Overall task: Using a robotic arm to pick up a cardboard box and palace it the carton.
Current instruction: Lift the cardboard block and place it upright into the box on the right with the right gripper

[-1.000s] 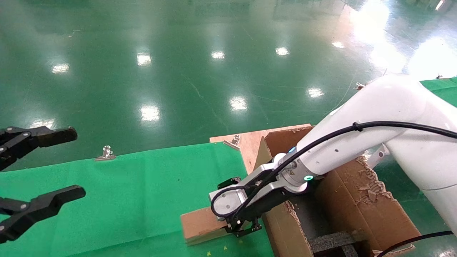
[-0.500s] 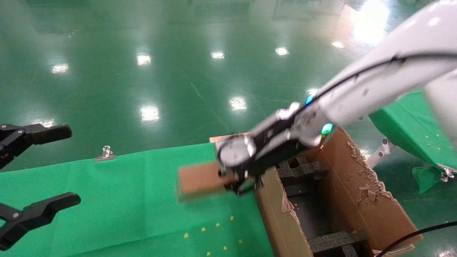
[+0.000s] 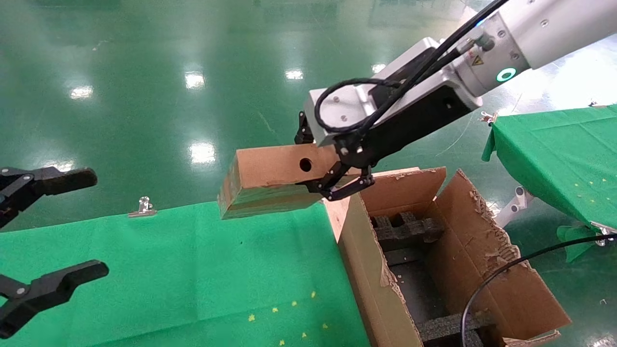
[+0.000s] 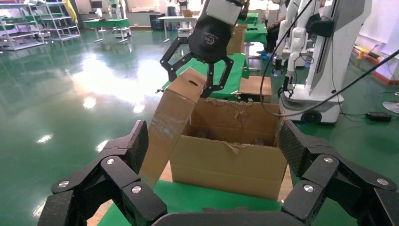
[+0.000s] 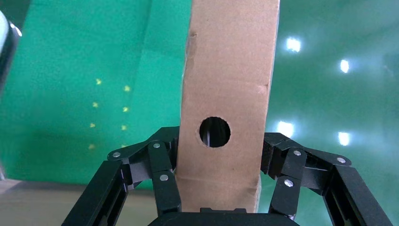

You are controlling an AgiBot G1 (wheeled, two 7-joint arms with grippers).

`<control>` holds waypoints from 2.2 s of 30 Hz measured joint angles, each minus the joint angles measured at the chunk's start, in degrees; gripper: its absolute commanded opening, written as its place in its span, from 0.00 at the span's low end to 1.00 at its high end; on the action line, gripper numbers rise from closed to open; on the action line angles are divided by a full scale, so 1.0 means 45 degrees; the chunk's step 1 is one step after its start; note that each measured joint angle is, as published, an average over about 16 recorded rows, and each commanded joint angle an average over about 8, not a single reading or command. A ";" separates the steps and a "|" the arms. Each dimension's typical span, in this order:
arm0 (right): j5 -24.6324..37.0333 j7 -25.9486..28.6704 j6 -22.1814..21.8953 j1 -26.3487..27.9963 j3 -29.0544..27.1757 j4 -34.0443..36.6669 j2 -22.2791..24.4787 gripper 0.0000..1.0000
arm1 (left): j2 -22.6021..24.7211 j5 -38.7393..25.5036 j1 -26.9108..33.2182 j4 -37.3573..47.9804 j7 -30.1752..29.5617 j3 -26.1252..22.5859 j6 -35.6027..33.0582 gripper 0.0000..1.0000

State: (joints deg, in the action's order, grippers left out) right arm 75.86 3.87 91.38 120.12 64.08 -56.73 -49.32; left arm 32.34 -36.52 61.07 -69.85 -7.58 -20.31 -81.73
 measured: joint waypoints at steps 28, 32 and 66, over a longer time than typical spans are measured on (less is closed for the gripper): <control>0.0451 0.0654 -0.0126 0.3934 0.5633 0.0444 0.5016 0.00 | 0.0000 0.0000 0.0000 0.0000 0.0000 0.0000 0.0000 1.00; 0.0492 0.0748 -0.0191 0.4064 0.6095 0.0513 0.5508 0.00 | 0.0000 0.0001 0.0000 0.0000 0.0000 0.0000 0.0001 1.00; -0.1372 0.8299 -0.3820 0.1200 0.7392 0.2241 0.6942 0.00 | -0.0002 0.0003 -0.0005 0.0003 0.0001 0.0001 0.0007 1.00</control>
State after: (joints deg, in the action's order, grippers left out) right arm 69.69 41.22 74.18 125.52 97.35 -46.64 -18.08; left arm 32.33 -36.50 61.05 -69.84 -7.57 -20.30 -81.70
